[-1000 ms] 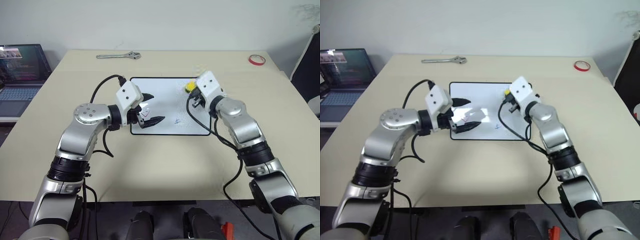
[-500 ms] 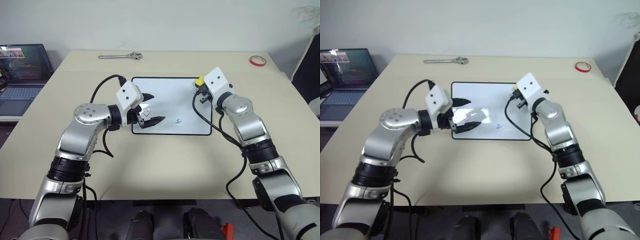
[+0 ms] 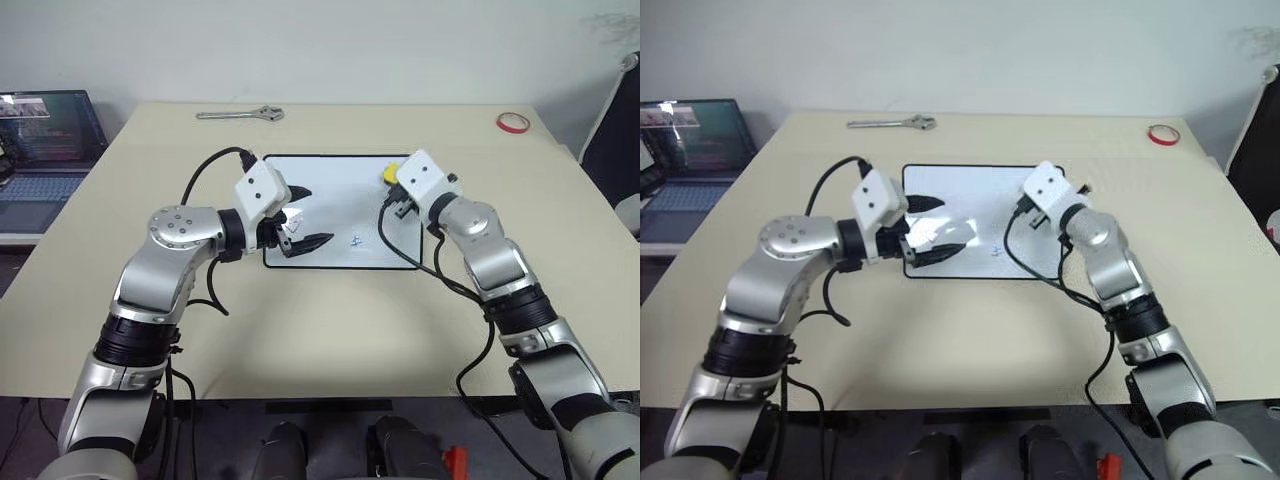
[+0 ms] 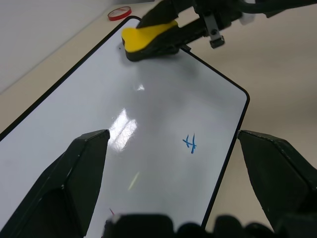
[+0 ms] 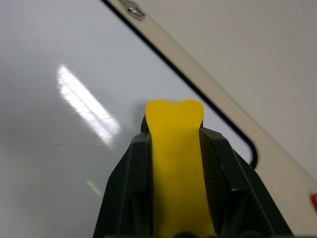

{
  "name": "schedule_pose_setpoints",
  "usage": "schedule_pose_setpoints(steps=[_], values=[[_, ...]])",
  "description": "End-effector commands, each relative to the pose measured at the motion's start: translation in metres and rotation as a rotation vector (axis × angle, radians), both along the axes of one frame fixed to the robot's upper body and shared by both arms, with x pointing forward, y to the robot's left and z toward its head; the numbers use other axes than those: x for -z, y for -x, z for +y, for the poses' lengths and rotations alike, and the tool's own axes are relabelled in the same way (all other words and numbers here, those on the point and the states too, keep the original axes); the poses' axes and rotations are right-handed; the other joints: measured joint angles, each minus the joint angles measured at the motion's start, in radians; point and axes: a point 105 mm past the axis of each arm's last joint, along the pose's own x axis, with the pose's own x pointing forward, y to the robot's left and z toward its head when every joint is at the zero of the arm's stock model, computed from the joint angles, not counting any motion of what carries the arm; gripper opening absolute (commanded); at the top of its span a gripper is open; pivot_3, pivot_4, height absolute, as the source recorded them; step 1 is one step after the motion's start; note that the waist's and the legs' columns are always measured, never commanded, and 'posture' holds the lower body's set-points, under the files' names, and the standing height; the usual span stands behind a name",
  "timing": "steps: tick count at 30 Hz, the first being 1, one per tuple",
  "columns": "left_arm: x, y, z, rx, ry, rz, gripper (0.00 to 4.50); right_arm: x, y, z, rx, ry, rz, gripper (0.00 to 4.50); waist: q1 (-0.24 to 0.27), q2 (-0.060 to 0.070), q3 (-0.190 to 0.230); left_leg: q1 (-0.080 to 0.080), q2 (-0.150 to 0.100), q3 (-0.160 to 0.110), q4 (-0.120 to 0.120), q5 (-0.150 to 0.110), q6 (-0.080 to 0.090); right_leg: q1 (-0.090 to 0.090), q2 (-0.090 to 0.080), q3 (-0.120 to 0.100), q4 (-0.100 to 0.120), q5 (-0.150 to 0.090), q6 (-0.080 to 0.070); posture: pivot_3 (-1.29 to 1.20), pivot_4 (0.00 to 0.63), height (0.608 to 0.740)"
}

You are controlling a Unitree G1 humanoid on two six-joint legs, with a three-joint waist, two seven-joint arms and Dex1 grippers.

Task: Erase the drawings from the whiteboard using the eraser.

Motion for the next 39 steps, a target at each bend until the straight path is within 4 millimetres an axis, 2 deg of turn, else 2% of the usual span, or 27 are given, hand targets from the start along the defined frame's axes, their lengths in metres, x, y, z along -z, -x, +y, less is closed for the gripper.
schedule_pose_setpoints(steps=[1, 7, 18, 20, 23, 26, 31, 35, 39], values=[[-0.007, 0.002, 0.003, -0.009, 0.000, -0.040, 4.50, 0.013, -0.002, -0.009, 0.020, 0.006, 0.050, 0.99, 0.000, 0.000, 0.000, 0.000, 0.000, 0.000, 0.000, 0.000, 0.000, 0.000, 0.000, 0.000, -0.001, 0.000, 0.000, 0.00, 0.150, 0.740], [-0.004, 0.001, 0.006, -0.017, 0.001, -0.037, 4.50, 0.000, -0.006, 0.010, 0.001, -0.071, -0.030, 0.99, -0.005, 0.000, 0.000, 0.000, 0.000, 0.000, 0.000, 0.000, 0.000, 0.000, 0.000, 0.000, 0.000, 0.000, 0.000, 0.00, 0.150, 0.740], [-0.002, 0.000, 0.005, -0.016, 0.000, -0.039, 4.50, -0.002, -0.005, 0.029, -0.067, -0.107, -0.030, 0.99, -0.009, 0.000, 0.000, 0.000, 0.001, 0.001, 0.000, 0.000, 0.000, -0.001, 0.000, 0.001, 0.000, 0.000, 0.000, 0.00, 0.150, 0.740], [-0.003, 0.000, 0.005, -0.017, 0.000, -0.040, 4.50, 0.003, -0.007, 0.023, -0.038, -0.102, -0.007, 0.99, -0.009, 0.000, 0.000, 0.000, 0.001, 0.001, -0.001, 0.000, 0.000, -0.001, 0.000, 0.001, 0.000, 0.000, 0.000, 0.00, 0.150, 0.740], [-0.002, 0.000, 0.007, -0.020, 0.002, -0.039, 4.50, 0.011, -0.010, 0.000, 0.047, -0.101, 0.015, 0.99, -0.007, 0.000, 0.000, 0.000, 0.001, 0.001, -0.001, 0.000, 0.000, -0.001, 0.000, 0.001, 0.000, 0.000, 0.000, 0.00, 0.150, 0.740], [-0.001, 0.000, 0.010, -0.040, 0.008, -0.037, 4.50, 0.015, -0.004, -0.014, 0.059, -0.110, 0.032, 0.99, 0.002, 0.000, 0.000, 0.000, 0.000, 0.000, -0.001, 0.000, 0.000, -0.001, 0.000, 0.001, 0.000, 0.000, 0.000, 0.00, 0.150, 0.740], [0.006, 0.002, 0.016, -0.059, 0.020, -0.013, 4.50, 0.032, 0.014, -0.009, 0.000, -0.074, 0.099, 0.99, 0.014, 0.000, 0.000, -0.002, 0.000, 0.000, 0.000, 0.000, 0.000, -0.001, 0.000, 0.000, -0.001, 0.000, 0.000, 0.00, 0.150, 0.740], [0.011, 0.002, 0.019, -0.065, 0.019, -0.005, 4.50, 0.056, 0.030, 0.003, -0.069, -0.024, 0.200, 0.99, 0.013, 0.000, 0.000, -0.001, 0.000, 0.000, 0.000, 0.000, 0.000, -0.001, 0.000, 0.000, -0.001, 0.000, 0.000, 0.00, 0.150, 0.740], [0.014, 0.002, 0.022, -0.072, 0.019, 0.001, 4.50, 0.055, 0.035, 0.002, -0.067, -0.041, 0.208, 0.99, 0.007, 0.000, 0.000, 0.000, 0.000, 0.000, 0.000, 0.000, 0.000, -0.001, 0.000, 0.000, -0.001, 0.000, 0.000, 0.00, 0.150, 0.740]])
